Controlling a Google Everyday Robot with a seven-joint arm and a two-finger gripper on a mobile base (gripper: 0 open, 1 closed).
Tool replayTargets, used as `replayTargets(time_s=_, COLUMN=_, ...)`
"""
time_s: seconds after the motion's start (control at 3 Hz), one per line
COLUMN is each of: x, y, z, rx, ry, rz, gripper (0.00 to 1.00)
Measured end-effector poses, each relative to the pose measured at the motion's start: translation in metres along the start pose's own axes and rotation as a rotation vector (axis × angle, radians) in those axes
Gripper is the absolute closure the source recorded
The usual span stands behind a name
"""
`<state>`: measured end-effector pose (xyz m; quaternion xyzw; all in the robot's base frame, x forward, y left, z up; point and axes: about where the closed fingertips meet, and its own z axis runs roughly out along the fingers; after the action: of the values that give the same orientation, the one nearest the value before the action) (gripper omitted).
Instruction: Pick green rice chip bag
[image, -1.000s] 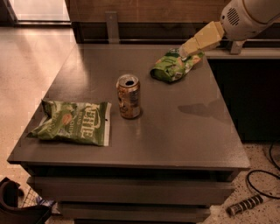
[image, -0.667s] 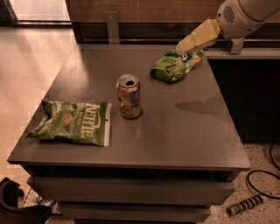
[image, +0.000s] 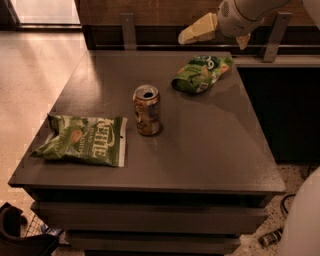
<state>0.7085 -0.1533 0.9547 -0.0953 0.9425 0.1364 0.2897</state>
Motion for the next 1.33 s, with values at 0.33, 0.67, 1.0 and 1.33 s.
replayTargets(time_s=0.33, x=-0.016, y=0.006, z=0.032, rx=0.015, ry=0.021, rz=0.098, gripper=0.00)
replayTargets(time_s=0.67, x=-0.004, y=0.003, z=0.082, rx=0.150, ry=0.151, rz=0.187, gripper=0.00)
replayTargets(time_s=1.0, x=0.011, y=-0.002, z=0.107, rx=0.243, ry=0.237, rz=0.223, gripper=0.00)
replayTargets(time_s=1.33, x=0.026, y=-0.014, z=0.121, rx=0.339, ry=0.301, rz=0.259, gripper=0.15)
